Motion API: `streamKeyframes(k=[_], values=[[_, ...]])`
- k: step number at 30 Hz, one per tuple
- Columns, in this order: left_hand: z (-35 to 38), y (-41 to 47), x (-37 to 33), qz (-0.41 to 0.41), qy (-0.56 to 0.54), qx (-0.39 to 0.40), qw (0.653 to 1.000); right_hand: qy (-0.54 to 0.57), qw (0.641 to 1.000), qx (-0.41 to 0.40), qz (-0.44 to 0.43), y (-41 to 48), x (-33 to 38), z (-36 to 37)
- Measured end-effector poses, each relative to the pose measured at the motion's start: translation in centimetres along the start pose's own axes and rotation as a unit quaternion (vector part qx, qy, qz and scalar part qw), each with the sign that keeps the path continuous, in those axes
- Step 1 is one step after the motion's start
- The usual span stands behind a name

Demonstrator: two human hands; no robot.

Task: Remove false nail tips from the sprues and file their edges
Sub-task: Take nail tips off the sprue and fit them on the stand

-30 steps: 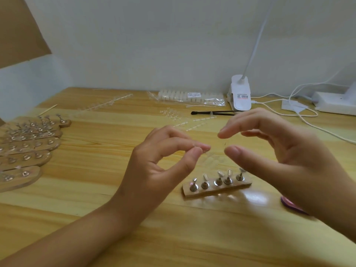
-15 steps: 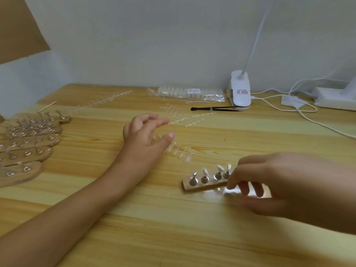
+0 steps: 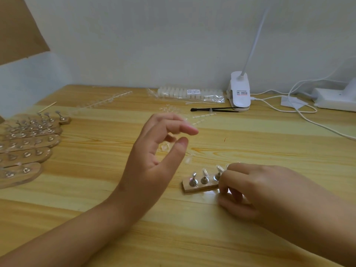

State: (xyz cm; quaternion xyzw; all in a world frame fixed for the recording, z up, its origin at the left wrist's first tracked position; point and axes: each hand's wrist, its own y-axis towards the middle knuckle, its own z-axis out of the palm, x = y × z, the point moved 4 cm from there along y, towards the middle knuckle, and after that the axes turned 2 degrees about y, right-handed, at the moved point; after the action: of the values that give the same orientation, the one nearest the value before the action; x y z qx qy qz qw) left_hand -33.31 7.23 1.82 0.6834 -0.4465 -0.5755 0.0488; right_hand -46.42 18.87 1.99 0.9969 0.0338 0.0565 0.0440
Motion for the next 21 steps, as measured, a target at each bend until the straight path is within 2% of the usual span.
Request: streamKeyframes(k=[3, 5, 8, 11, 14, 16, 19, 21], values=[[0.3, -0.6, -0.9, -0.032, -0.1, 0.008, 0.994, 0.033, 0.994, -0.092, -0.043, -0.3, -0.1, -1.8], [0.6, -0.8, -1.3, -0.07, -0.166, 0.009, 0.984, 0.101, 0.976, -0.183, -0.068, -0.7, -0.4, -3.4], [1.3, -1.0, -1.5, -0.132, -0.229, 0.038, 0.964, 0.163, 0.947, -0.261, -0.093, -1.0, -0.5, -4.9], [2.0, -1.3, -2.0, -0.173, -0.267, 0.097, 0.943, 0.19, 0.935, -0.281, -0.104, -0.9, -0.4, -4.9], [2.8, -1.6, -2.6, -0.209, -0.325, 0.146, 0.911, 0.195, 0.937, -0.268, -0.109, -0.6, -0.4, -4.7], [3.1, -1.6, -2.5, -0.24, -0.366, 0.146, 0.887, 0.204, 0.939, -0.254, -0.113, -0.4, -0.5, -4.9], [3.3, -1.4, -2.1, -0.273, -0.386, 0.136, 0.871, 0.211, 0.942, -0.235, -0.117, -0.1, -0.6, -4.8], [3.2, -1.2, -1.8, -0.28, -0.397, 0.133, 0.864, 0.203, 0.937, -0.258, -0.117, 0.1, -0.5, -4.8]])
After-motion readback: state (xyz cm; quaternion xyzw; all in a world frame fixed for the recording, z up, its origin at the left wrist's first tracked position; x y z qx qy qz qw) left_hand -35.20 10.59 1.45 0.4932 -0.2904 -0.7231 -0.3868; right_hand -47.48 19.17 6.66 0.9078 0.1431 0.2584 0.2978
